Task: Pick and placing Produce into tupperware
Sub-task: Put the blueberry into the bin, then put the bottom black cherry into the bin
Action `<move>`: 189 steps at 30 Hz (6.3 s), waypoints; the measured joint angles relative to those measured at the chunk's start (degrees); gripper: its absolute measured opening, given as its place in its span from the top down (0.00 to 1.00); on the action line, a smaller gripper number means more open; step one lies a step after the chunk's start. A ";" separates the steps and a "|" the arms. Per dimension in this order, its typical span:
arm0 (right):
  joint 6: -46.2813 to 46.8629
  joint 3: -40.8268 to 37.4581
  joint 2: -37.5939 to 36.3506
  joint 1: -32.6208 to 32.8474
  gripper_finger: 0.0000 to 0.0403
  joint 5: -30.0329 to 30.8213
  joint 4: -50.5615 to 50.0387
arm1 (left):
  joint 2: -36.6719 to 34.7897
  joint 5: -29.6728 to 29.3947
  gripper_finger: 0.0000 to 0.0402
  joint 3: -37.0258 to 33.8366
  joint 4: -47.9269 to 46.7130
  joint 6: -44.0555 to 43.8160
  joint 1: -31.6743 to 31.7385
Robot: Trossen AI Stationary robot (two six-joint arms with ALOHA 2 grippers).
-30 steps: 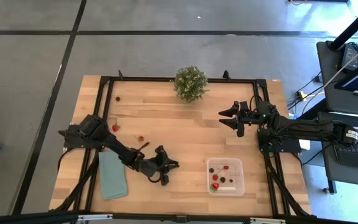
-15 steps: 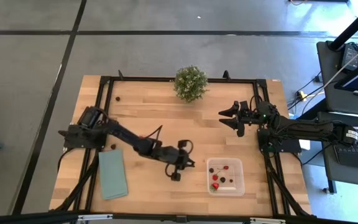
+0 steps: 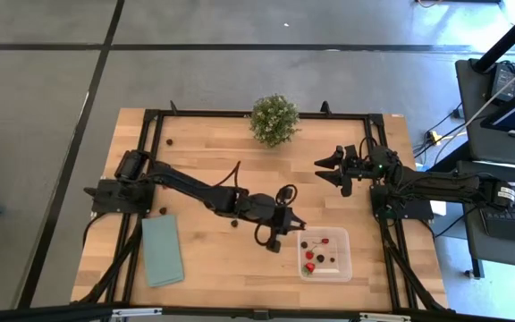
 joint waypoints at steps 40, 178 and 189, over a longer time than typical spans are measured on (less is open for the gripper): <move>-0.36 -0.02 -0.01 2.68 0.44 -0.07 -4.88 | 21.57 3.77 0.91 17.51 -5.94 -11.07 -1.29; -3.40 -0.02 -0.01 2.96 0.44 3.54 -8.18 | -3.35 -52.48 0.47 -30.34 -15.36 -66.24 -23.71; -3.89 -0.02 -0.01 2.98 0.44 3.54 -8.25 | -1.60 -52.07 0.47 -30.30 -17.81 -70.38 -23.32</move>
